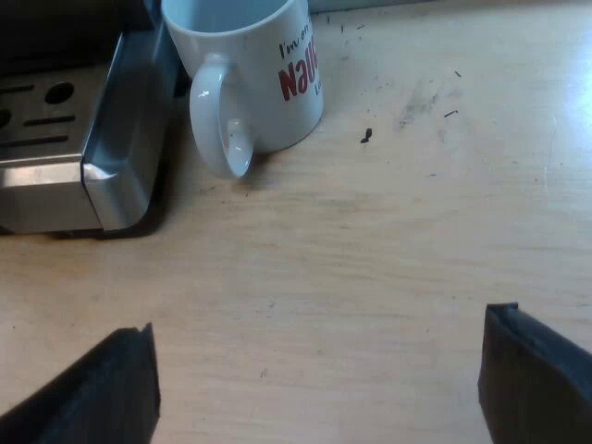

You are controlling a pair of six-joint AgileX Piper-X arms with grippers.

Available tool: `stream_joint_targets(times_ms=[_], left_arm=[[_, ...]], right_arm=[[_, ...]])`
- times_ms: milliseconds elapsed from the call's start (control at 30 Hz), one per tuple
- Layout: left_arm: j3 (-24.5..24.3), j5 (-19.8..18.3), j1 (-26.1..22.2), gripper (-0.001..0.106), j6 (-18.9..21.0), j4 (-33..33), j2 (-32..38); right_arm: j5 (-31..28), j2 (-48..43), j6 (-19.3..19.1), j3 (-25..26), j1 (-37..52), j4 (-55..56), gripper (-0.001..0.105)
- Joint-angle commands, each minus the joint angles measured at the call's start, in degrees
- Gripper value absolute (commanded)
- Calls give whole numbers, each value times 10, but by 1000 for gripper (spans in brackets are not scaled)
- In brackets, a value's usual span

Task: Put the handle in the coffee machine

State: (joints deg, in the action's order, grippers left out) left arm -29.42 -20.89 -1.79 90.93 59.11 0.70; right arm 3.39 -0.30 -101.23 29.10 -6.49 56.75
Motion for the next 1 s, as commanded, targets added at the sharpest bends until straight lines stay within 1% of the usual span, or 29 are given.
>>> stream_joint_targets(times_ms=[33,500,600,667,700,800,900,1000], left_arm=[[-1,-4,3,61,5,-7,79],[-1,-4,3,61,5,-7,79],[-2,-20,3,61,5,-12,79],[-8,-35,3,61,5,-2,75],[-11,-35,3,61,5,2,73],[-25,-45,3,61,5,15,62],[-50,-56,3,61,5,26,40],[-71,-80,3,61,5,32,6]], right_arm=[[2,-26,-1,1,3,3,72],[2,-26,-1,0,3,1,72],[2,-26,-1,2,3,1,72],[-3,-23,-1,9,3,1,72],[-4,-21,-1,12,3,1,72],[-4,-7,-1,31,3,10,72],[-4,18,-1,54,3,29,72],[-1,53,-1,82,3,45,72]])
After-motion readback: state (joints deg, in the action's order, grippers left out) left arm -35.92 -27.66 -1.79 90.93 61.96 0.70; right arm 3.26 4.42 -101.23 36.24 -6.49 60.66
